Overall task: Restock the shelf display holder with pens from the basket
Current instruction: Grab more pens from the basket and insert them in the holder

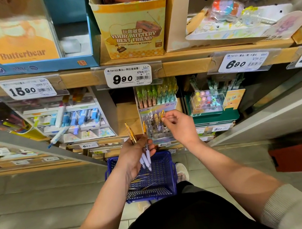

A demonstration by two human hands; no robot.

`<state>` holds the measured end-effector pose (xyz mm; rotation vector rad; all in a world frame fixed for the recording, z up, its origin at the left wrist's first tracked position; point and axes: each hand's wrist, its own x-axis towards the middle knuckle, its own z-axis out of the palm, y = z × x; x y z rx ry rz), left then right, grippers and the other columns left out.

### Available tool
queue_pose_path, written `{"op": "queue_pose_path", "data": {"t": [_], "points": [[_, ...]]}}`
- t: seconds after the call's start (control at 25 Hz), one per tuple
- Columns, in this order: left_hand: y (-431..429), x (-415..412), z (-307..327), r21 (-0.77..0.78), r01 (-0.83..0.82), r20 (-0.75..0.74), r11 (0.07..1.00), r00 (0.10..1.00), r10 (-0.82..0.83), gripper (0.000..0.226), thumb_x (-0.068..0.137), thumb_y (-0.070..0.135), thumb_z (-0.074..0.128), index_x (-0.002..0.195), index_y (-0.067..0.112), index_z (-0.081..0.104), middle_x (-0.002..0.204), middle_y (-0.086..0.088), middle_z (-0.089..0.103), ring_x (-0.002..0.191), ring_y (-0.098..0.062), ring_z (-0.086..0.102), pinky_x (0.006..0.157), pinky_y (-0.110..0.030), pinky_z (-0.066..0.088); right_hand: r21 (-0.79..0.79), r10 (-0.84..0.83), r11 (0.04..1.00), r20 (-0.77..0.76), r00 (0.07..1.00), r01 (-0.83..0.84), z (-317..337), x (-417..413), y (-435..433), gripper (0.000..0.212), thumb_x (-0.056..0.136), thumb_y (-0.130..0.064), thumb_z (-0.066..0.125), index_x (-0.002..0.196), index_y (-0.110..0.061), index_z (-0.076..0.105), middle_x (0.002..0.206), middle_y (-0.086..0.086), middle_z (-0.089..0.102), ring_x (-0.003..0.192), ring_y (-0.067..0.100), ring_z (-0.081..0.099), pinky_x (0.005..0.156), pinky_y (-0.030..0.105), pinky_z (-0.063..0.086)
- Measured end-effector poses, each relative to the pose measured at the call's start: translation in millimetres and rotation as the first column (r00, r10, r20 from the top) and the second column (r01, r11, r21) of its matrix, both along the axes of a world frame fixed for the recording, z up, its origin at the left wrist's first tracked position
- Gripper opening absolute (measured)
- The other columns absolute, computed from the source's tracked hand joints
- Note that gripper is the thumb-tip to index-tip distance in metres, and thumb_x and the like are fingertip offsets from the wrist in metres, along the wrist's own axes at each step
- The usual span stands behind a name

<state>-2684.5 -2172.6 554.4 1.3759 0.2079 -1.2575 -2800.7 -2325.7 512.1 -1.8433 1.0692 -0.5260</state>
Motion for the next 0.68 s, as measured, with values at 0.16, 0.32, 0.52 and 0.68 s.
{"op": "queue_pose_path", "data": {"t": [0.16, 0.32, 0.52, 0.68], "points": [[0.7, 1.2, -1.0, 0.0, -0.008, 0.0, 1.0, 1.0, 0.008, 0.006, 0.102, 0.007, 0.058, 0.106, 0.003, 0.059, 0.091, -0.017, 0.07, 0.074, -0.025, 0.069, 0.068, -0.036, 0.064, -0.064, 0.084, 0.994, -0.107, 0.991, -0.091, -10.9, -1.4, 4.0, 0.012, 0.093, -0.018, 0.071, 0.105, -0.015, 0.072, 0.094, -0.006, 0.074, 0.087, 0.0, 0.067, 0.079, 0.002, 0.046], [3.3, 2.4, -3.1, 0.012, -0.011, 0.012, 1.0, 1.0, 0.011, 0.004, 0.101, 0.005, 0.058, 0.103, 0.005, 0.061, 0.092, -0.017, 0.068, 0.076, -0.026, 0.07, 0.07, -0.037, 0.064, -0.085, 0.177, 0.974, -0.29, 0.941, -0.209, -19.9, 0.2, 6.1, 0.007, 0.096, -0.017, 0.067, 0.099, -0.012, 0.072, 0.09, 0.0, 0.073, 0.077, 0.013, 0.068, 0.076, 0.028, 0.058], [5.0, 3.9, -1.3, 0.001, 0.012, 0.03, 1.0, 0.999, -0.012, 0.005, 0.099, 0.004, 0.06, 0.1, 0.005, 0.065, 0.093, -0.015, 0.067, 0.076, -0.025, 0.072, 0.064, -0.034, 0.063, -0.03, 0.185, 0.975, -0.446, 0.876, -0.222, -17.5, 12.1, 5.5, 0.014, 0.098, -0.014, 0.06, 0.096, -0.012, 0.073, 0.087, 0.005, 0.074, 0.076, 0.019, 0.07, 0.076, 0.038, 0.06], [3.7, 3.5, 0.7, -0.005, 0.04, 0.039, 0.999, 0.998, -0.04, 0.005, 0.097, 0.006, 0.064, 0.1, 0.007, 0.067, 0.094, -0.013, 0.07, 0.083, -0.025, 0.072, 0.063, -0.033, 0.062, 0.053, 0.223, 0.971, -0.539, 0.812, -0.232, -5.0, 5.9, 1.8, 0.018, 0.098, -0.018, 0.06, 0.089, -0.012, 0.074, 0.084, 0.007, 0.074, 0.078, 0.021, 0.07, 0.075, 0.03, 0.058]]}}
